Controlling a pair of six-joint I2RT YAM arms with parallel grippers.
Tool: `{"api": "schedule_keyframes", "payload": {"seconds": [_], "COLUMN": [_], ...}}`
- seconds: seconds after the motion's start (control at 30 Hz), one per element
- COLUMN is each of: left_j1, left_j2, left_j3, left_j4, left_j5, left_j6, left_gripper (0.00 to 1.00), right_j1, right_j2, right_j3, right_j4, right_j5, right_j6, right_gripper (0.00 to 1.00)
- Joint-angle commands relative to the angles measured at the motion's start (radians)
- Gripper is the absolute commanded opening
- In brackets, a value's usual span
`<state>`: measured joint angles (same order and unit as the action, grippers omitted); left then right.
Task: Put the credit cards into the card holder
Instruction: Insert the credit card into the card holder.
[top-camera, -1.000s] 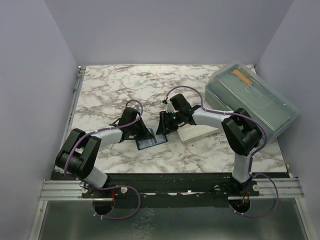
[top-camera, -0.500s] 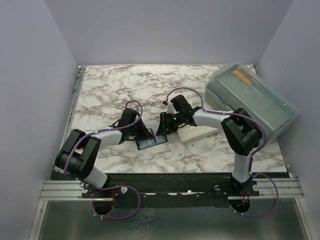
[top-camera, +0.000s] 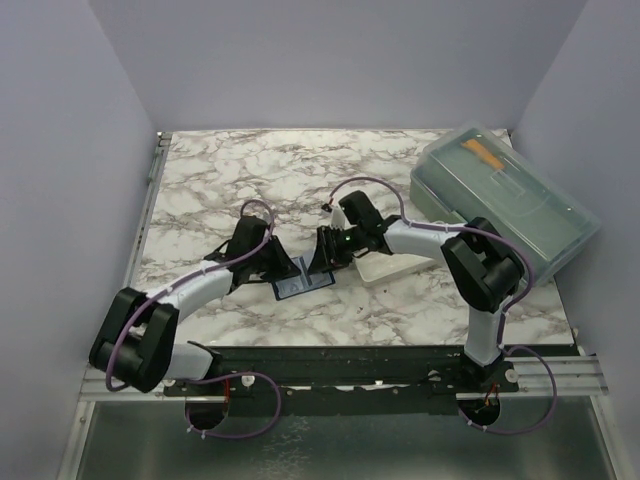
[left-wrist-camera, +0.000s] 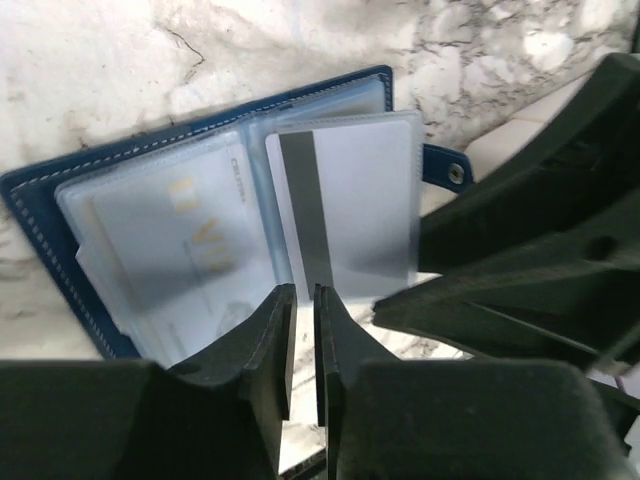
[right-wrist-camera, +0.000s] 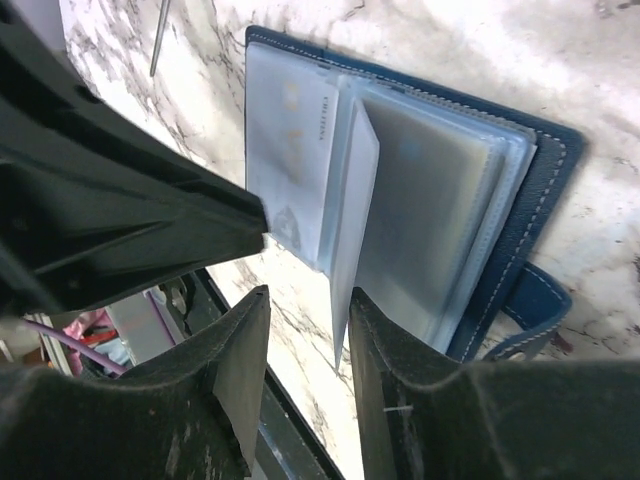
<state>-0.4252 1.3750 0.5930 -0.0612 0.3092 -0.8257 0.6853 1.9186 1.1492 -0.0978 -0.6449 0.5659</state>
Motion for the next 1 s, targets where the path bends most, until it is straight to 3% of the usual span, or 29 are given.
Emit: {"api": "schedule_keyframes", "payload": {"seconds": [0.0,0.3,0.4,0.5,0.7,0.8,0.97], "left_j1": [0.035,0.168,0.179,0.18,0.171,0.131,0.074], "left_j2": [-0.147,-0.43,-0.438,-0.409,-0.254,-0.164,-0.045], "left_j3": [0.042,0.16,0.203,0.222,0.176,0.143,0.103], "left_j4": [-0.16,-0.439,-0.458,-0.445,-0.275,-0.199,-0.084], "left_j5": [-0.051,-0.213,-0.205,-0.152,0.136,0.163,0.148], "left_j6": [0.015,0.112,0.137,0.13,0.073,0.051,0.014], "left_gripper": [0.22,0.4,0.43,0.45,0.45,0.41,0.25], "right_j1": [0.026,0.134,0.14,0.128,0.039,-0.001,-0.033], "right_j2": [-0.016,0.035,0.027,-0.01,-0.058,-0.068,-0.025], "right_j3": [0.032,0.148,0.139,0.134,0.058,0.012,0.017], "right_j4": [0.006,-0.004,0.041,-0.046,-0.095,-0.054,-0.06], "right_j5": [-0.027,-0.024,-0.063,0.053,0.101,0.085,0.059], "right_j6": [0.012,0.035,0.044,0.002,-0.027,-0.021,-0.04], "right_gripper": [0.42,0.49,0.51,0.55,0.51,0.45,0.41]}}
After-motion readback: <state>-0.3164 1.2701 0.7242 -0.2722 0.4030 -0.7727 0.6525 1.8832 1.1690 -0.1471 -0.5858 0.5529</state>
